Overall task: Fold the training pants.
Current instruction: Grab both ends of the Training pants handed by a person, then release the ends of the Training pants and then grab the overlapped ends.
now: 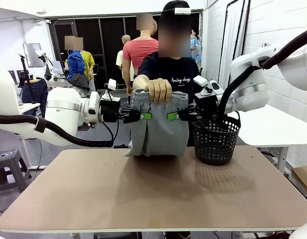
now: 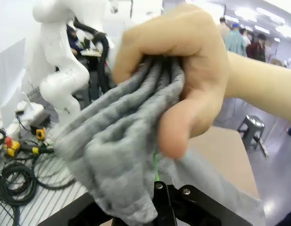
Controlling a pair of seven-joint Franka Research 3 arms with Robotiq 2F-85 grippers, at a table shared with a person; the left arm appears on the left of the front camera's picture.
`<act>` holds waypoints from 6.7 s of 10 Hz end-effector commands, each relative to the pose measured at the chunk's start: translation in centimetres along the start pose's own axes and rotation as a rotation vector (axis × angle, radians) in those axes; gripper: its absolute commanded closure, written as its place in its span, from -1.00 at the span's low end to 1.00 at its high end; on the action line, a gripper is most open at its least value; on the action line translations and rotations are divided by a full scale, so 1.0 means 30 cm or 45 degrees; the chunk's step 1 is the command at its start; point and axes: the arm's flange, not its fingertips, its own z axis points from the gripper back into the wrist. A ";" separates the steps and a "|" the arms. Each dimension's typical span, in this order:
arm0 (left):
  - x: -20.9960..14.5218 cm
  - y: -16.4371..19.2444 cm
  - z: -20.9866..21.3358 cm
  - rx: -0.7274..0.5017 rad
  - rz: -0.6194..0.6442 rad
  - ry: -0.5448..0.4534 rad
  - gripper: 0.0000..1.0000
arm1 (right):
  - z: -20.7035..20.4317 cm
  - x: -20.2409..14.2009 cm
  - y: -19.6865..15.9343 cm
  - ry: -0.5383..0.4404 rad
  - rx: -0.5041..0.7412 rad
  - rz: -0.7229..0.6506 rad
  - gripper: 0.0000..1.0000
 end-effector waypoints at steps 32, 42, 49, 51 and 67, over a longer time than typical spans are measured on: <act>0.005 0.002 -0.001 0.019 0.008 -0.017 1.00 | 0.010 -0.009 0.021 -0.084 0.038 -0.006 1.00; 0.005 0.002 -0.001 0.019 0.008 -0.017 1.00 | 0.010 -0.009 0.021 -0.084 0.038 -0.006 1.00; 0.005 0.002 -0.001 0.019 0.008 -0.017 1.00 | 0.010 -0.009 0.021 -0.084 0.038 -0.006 1.00; 0.005 0.002 -0.001 0.019 0.008 -0.017 1.00 | 0.010 -0.009 0.021 -0.084 0.038 -0.006 1.00; 0.005 0.002 -0.001 0.019 0.008 -0.017 1.00 | 0.010 -0.009 0.021 -0.084 0.038 -0.006 1.00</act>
